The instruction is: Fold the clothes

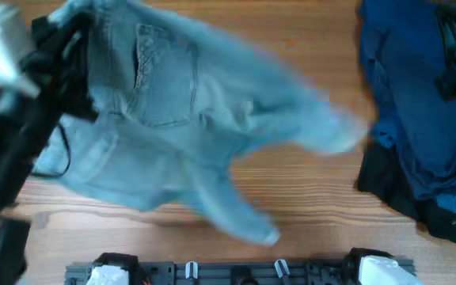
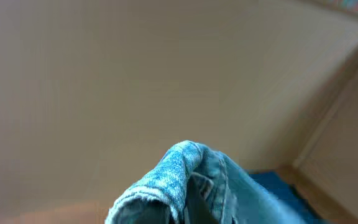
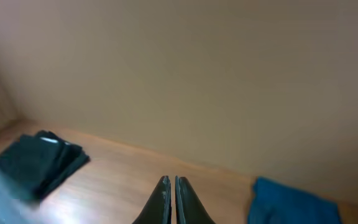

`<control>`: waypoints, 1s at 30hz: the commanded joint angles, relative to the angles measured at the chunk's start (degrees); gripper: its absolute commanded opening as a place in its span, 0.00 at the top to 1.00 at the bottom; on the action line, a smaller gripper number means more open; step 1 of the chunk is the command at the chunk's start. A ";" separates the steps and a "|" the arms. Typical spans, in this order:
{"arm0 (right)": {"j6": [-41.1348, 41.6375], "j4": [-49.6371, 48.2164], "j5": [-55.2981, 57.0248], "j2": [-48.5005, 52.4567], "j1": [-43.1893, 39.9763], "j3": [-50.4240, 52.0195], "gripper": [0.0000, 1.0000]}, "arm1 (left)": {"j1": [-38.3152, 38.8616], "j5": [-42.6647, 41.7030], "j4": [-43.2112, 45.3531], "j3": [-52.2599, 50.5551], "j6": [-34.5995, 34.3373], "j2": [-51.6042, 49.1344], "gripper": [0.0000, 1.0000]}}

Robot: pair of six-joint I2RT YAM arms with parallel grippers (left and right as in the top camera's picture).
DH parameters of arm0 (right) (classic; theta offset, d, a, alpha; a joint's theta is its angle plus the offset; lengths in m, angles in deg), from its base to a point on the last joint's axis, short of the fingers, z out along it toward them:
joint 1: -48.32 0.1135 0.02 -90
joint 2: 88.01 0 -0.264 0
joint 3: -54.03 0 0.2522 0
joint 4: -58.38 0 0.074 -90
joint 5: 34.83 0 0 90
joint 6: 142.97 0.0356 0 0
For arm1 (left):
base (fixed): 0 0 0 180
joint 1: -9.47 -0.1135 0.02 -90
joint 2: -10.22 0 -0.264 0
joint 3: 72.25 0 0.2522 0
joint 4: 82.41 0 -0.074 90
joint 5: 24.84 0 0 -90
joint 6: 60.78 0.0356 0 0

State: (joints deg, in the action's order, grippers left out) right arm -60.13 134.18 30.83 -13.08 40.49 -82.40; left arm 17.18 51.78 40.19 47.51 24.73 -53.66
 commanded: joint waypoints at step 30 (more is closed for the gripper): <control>-1.81 0.83 -16.68 33.16 4.48 -0.42 0.96 | 17.49 -3.63 7.52 0.85 1.03 -12.11 0.96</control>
State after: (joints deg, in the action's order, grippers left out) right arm -60.81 135.12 17.41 20.06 45.91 -82.47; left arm 26.49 51.75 45.98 47.24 25.10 -70.31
